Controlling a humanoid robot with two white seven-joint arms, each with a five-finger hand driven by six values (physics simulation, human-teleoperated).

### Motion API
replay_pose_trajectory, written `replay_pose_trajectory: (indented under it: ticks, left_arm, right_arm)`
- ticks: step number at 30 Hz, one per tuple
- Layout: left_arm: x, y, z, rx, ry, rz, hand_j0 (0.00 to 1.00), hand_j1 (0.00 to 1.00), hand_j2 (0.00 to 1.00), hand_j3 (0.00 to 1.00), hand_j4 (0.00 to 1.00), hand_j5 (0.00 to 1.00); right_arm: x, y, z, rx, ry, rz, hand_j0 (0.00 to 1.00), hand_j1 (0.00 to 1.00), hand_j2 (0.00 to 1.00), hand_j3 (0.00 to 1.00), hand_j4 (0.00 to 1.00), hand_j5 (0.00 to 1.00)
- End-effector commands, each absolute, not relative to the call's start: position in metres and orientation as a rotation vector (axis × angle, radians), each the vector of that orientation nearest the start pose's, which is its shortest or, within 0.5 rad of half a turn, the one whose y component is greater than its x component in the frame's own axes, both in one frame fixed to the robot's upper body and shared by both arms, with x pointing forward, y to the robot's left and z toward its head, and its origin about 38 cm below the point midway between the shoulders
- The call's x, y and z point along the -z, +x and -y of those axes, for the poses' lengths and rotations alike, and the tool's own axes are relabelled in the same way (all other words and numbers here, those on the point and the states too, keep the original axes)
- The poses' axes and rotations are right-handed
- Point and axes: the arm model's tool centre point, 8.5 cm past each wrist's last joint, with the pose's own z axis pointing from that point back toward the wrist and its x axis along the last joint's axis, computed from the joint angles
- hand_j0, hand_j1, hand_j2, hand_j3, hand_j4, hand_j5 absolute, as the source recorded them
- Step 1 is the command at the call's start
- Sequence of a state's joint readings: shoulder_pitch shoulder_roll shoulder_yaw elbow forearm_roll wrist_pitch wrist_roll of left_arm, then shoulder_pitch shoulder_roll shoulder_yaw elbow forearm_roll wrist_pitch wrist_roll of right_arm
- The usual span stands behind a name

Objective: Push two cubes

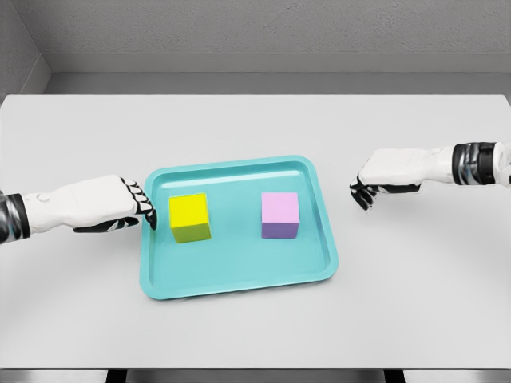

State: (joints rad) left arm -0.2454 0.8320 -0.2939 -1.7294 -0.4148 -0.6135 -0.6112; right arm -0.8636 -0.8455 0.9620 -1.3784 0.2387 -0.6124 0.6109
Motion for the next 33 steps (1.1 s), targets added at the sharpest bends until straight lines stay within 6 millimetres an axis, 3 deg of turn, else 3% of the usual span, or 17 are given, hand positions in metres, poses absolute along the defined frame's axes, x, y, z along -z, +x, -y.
replay_pose_trajectory:
  ticks: [1, 10, 16, 24, 33]
  left_arm:
    - [-0.191, 0.358, -0.306, 2.103, 0.324, 1.428, 0.51, 0.51, 0.51, 0.51, 0.51, 0.51]
    - [-0.194, 0.364, -0.301, 2.124, 0.365, 1.432, 0.51, 0.51, 0.51, 0.51, 0.51, 0.51]
    - [-0.192, 0.364, -0.293, 2.110, 0.350, 1.460, 0.51, 0.51, 0.51, 0.51, 0.51, 0.51]
    - [-0.187, 0.366, -0.295, 2.111, 0.342, 1.440, 0.51, 0.51, 0.51, 0.51, 0.51, 0.51]
    - [-0.175, 0.370, -0.292, 2.096, 0.332, 1.428, 0.51, 0.51, 0.51, 0.51, 0.51, 0.51]
  right_arm:
    - [-0.184, 0.432, 0.262, -2.310, -0.112, 1.216, 0.14, 0.14, 0.14, 0.14, 0.14, 0.14]
    - [-0.175, 0.428, 0.248, -2.415, -0.125, 1.159, 0.13, 0.13, 0.13, 0.13, 0.13, 0.13]
    - [-0.175, 0.431, 0.220, -2.496, -0.104, 1.156, 0.13, 0.13, 0.13, 0.13, 0.13, 0.13]
    - [-0.183, 0.434, 0.211, -2.529, -0.117, 1.161, 0.13, 0.13, 0.13, 0.13, 0.13, 0.13]
    - [-0.174, 0.430, 0.196, -2.581, -0.075, 1.135, 0.13, 0.13, 0.13, 0.13, 0.13, 0.13]
